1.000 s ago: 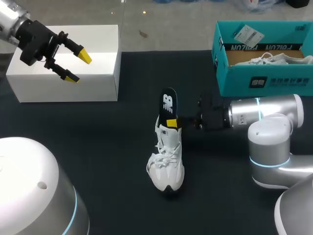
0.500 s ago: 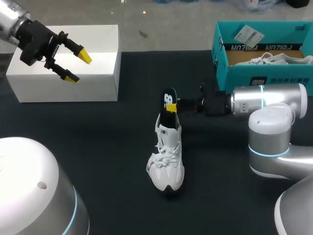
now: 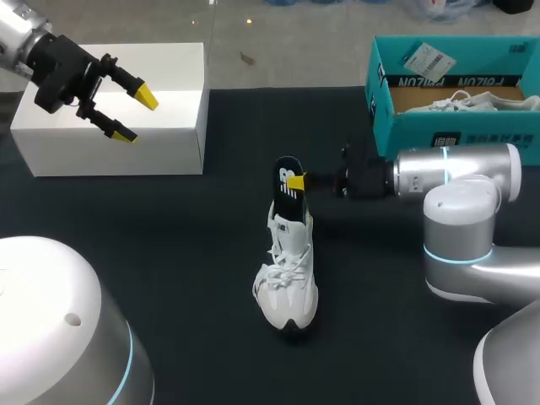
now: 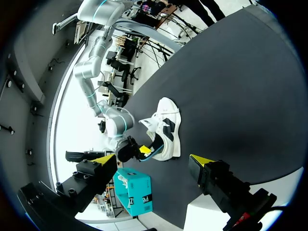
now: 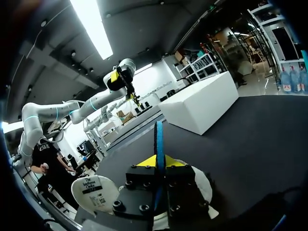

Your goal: Take the shoe out of the shoebox, open the shoe tongue, remove and reinsert the insole, then place the shoe into the shoebox

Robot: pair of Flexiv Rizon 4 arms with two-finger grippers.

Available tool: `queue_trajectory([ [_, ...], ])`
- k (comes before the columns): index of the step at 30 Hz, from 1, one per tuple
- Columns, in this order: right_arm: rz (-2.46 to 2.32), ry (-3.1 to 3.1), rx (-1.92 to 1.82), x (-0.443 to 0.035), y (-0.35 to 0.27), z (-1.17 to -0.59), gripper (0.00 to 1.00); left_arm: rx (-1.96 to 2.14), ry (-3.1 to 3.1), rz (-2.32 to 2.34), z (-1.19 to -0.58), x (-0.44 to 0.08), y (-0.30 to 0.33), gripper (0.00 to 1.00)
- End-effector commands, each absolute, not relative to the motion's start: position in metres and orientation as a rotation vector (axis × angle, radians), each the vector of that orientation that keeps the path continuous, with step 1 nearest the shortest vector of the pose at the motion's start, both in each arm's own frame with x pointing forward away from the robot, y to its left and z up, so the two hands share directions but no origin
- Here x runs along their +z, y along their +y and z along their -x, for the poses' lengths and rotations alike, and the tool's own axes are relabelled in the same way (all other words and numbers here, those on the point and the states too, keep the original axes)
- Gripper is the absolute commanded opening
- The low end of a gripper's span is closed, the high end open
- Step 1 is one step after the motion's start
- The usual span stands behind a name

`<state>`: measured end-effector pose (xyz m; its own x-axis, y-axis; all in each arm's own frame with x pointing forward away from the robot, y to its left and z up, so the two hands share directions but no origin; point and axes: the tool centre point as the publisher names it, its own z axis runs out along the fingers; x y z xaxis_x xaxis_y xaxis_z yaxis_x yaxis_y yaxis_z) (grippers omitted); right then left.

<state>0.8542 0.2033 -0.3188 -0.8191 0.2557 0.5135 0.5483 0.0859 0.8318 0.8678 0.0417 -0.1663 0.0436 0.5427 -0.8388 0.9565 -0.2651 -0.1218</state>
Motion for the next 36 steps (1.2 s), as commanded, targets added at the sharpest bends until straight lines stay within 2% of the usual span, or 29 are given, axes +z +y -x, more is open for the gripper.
queue_trajectory([
  [1,0.811,-2.118,-1.796,-0.326,0.206,-0.85,0.0,-1.132,1.507,-1.852,-0.869,-0.166,0.042,1.0],
  [22,0.808,-2.071,-1.618,-0.354,0.217,-0.808,0.0,-1.132,1.507,-1.852,-0.869,-0.166,0.042,1.0],
  [24,0.801,-2.081,-1.632,-0.349,0.217,-0.809,0.24,-1.132,1.507,-1.852,-0.869,-0.166,0.042,1.0],
  [25,0.795,-2.085,-1.643,-0.346,0.218,-0.81,0.33,-1.132,1.507,-1.852,-0.869,-0.166,0.042,1.0],
  [27,0.788,-2.094,-1.655,-0.34,0.218,-0.813,0.43,-1.132,1.507,-1.852,-0.869,-0.166,0.042,1.0],
  [36,0.746,-2.131,-1.712,-0.316,0.219,-0.83,0.42,-1.132,1.507,-1.852,-0.869,-0.166,0.042,1.0],
])
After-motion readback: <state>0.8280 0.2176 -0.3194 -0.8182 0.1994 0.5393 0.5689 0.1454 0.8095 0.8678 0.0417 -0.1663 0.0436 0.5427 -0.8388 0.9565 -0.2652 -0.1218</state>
